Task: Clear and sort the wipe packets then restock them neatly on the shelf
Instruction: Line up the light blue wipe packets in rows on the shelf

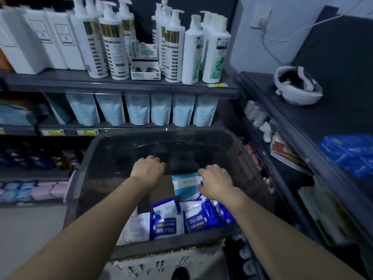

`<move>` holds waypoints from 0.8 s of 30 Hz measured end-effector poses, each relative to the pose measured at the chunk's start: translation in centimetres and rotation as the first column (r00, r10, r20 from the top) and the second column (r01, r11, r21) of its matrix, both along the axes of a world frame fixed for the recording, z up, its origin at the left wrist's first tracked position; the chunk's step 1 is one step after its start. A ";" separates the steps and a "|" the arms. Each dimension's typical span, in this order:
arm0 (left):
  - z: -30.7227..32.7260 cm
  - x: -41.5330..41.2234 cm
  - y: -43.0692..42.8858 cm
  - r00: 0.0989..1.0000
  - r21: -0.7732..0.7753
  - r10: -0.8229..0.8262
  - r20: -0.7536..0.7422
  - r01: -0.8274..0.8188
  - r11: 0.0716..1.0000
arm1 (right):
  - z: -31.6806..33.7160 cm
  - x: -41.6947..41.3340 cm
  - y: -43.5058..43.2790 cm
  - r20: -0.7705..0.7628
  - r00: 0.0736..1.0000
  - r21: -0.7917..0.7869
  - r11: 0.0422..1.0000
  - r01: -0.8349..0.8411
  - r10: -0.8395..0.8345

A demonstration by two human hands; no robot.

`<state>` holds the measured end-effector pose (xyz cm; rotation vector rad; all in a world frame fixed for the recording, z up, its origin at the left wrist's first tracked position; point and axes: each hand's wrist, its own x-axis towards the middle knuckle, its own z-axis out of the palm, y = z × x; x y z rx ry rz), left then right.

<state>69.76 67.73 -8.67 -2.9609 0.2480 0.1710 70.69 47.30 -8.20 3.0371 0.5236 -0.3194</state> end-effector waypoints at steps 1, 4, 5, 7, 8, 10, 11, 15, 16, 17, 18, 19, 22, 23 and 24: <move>-0.7 1.0 0.1 1.000 0.001 0.008 -0.025 -0.008 1.000 | -0.9 1.4 0.2 -0.018 1.000 -0.006 1.000 -0.020 0.020; -3.3 3.6 -0.1 0.990 0.013 0.039 -0.134 -0.037 0.999 | -3.8 5.1 0.8 -0.101 0.992 -0.039 0.997 -0.074 0.069; -4.1 4.2 -0.3 0.985 0.008 0.050 -0.166 -0.050 0.999 | -4.8 6.2 0.9 -0.129 0.988 -0.048 0.995 -0.090 0.083; -5.4 5.4 -0.7 0.972 -0.025 0.065 -0.227 -0.073 0.997 | -6.5 7.9 1.2 -0.189 0.977 -0.057 0.992 -0.114 0.102; -6.1 5.8 -1.0 0.964 -0.055 0.073 -0.255 -0.089 0.994 | -7.3 8.6 1.2 -0.221 0.969 -0.058 0.991 -0.125 0.109; -7.8 6.6 -1.7 0.944 -0.107 0.070 -0.324 -0.110 0.988 | -9.2 10.1 1.5 -0.287 0.950 -0.058 0.988 -0.143 0.121; -8.5 6.8 -2.1 0.935 -0.122 0.062 -0.350 -0.111 0.986 | -9.8 10.5 1.4 -0.305 0.944 -0.058 0.987 -0.149 0.125; -12.4 7.6 -3.6 0.869 -0.231 -0.001 -0.494 -0.130 0.964 | -12.1 12.1 1.6 -0.340 0.931 -0.051 0.986 -0.160 0.134; -13.3 7.9 -4.1 0.850 -0.267 -0.002 -0.527 -0.163 0.950 | -12.7 12.4 1.6 -0.351 0.928 -0.050 0.987 -0.154 0.127; -14.2 8.0 -4.5 0.840 -0.297 -0.002 -0.542 -0.189 0.936 | -13.3 12.5 1.6 -0.360 0.925 -0.044 0.989 -0.145 0.119; -14.8 8.2 -5.0 0.838 -0.318 -0.001 -0.546 -0.205 0.926 | -13.8 12.7 1.6 -0.363 0.925 -0.037 0.990 -0.137 0.115; -15.5 8.3 -5.4 0.837 -0.333 0.002 -0.547 -0.220 0.917 | -14.3 12.8 1.6 -0.356 0.928 -0.031 0.991 -0.131 0.112; -16.4 8.5 -6.4 0.832 -0.349 0.013 -0.555 -0.247 0.904 | -15.2 13.0 1.7 -0.308 0.945 -0.031 0.991 -0.129 0.114; -16.6 8.6 -6.5 0.829 -0.347 0.041 -0.558 -0.278 0.896 | -15.3 13.0 1.8 -0.291 0.950 -0.043 0.991 -0.130 0.112; -16.9 8.6 -6.6 0.822 -0.350 0.074 -0.564 -0.320 0.881 | -15.5 13.0 1.9 -0.282 0.954 -0.061 0.990 -0.126 0.104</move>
